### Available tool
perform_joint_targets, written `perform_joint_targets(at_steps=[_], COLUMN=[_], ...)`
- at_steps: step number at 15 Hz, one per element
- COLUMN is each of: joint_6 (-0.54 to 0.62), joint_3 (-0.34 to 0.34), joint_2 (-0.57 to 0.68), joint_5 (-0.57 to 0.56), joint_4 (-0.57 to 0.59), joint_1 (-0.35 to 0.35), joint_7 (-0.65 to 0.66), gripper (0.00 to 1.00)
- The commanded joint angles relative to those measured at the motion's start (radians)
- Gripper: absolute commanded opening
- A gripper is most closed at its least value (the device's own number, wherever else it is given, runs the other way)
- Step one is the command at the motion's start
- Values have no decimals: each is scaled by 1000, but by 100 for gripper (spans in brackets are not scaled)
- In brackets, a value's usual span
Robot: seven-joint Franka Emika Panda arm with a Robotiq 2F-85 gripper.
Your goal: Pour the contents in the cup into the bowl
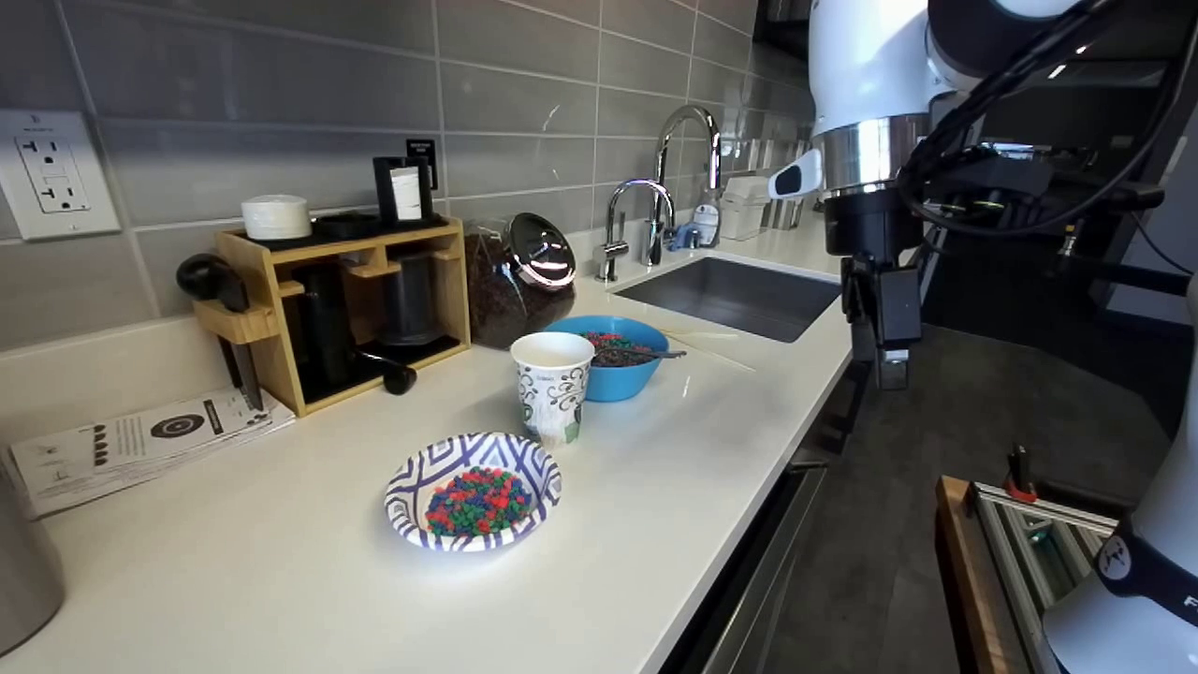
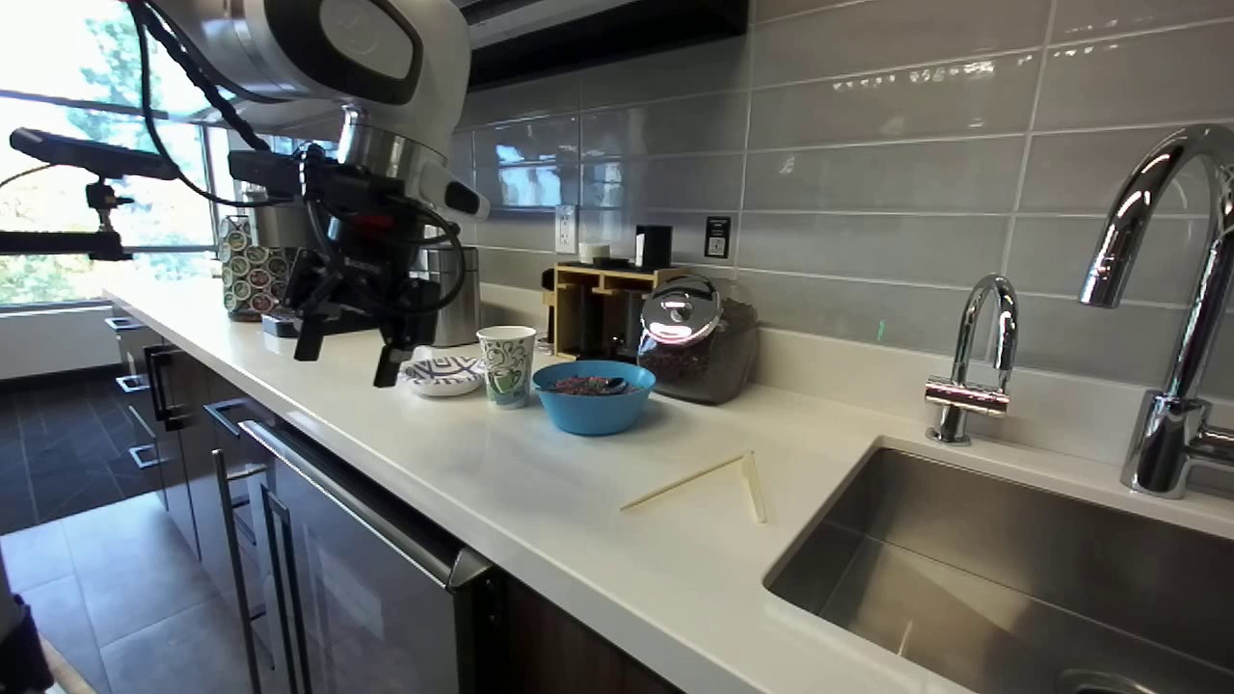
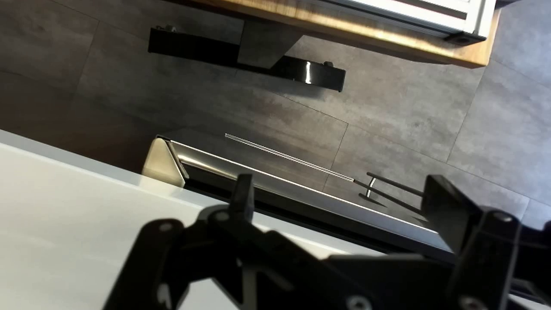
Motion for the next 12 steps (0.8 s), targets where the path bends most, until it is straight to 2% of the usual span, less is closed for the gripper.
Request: perform_joint_targets(at_steps=[1, 6, 9, 12], joint_6=[-3, -3, -14, -13], joint_3=[5, 5, 49, 119], joint_2=[0, 0, 49, 83], joint_5=[3, 3, 31, 80], joint_4=[2, 2, 58, 123], joint_1=[-5, -5, -8, -9], joint_7=[-2, -2, 132, 345], gripper=[100, 100, 100, 100])
